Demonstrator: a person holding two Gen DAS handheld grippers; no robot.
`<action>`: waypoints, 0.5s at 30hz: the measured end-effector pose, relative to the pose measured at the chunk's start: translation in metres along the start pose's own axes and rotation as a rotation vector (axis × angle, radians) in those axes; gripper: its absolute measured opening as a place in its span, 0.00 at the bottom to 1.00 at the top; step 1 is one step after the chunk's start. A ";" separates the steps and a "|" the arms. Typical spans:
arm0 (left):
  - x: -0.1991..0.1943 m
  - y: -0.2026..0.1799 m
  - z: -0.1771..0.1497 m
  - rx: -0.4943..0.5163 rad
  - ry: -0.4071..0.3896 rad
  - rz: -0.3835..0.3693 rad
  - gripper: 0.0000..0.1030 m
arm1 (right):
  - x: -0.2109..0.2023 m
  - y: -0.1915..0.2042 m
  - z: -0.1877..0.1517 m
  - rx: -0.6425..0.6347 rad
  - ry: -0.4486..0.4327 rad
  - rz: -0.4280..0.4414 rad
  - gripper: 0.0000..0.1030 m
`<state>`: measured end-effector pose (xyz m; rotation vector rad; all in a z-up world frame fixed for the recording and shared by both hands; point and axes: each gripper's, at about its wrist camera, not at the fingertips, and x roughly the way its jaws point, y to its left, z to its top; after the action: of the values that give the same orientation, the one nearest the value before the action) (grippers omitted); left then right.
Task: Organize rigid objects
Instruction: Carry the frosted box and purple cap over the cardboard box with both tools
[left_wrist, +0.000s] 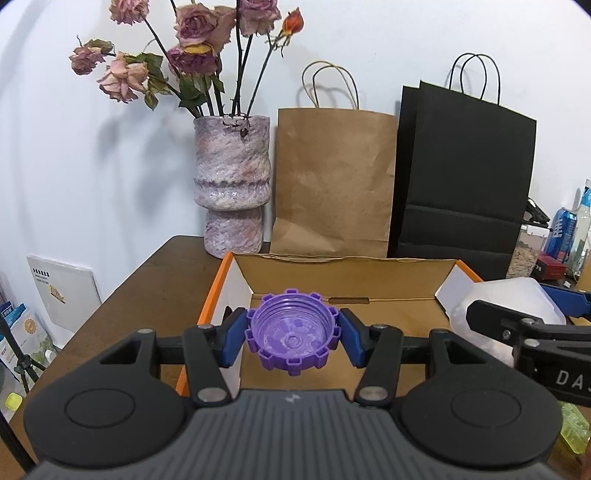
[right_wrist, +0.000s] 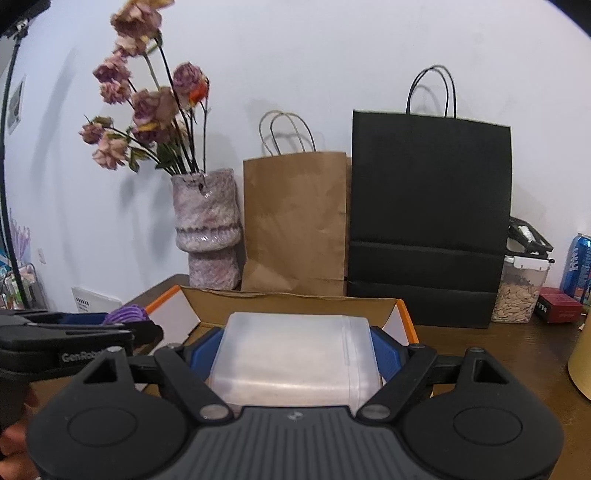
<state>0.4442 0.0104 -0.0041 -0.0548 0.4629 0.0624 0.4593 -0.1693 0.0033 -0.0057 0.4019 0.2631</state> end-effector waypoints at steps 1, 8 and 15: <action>0.004 0.000 0.001 0.003 0.003 0.003 0.53 | 0.005 -0.001 0.001 -0.001 0.007 0.000 0.80; 0.027 -0.001 0.005 0.021 0.017 0.012 0.53 | 0.035 -0.007 0.006 -0.011 0.053 -0.001 0.80; 0.049 0.001 0.006 0.044 0.034 0.019 0.53 | 0.062 -0.008 0.006 -0.028 0.096 -0.002 0.80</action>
<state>0.4903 0.0141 -0.0201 -0.0083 0.4983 0.0702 0.5185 -0.1607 -0.0159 -0.0466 0.4939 0.2668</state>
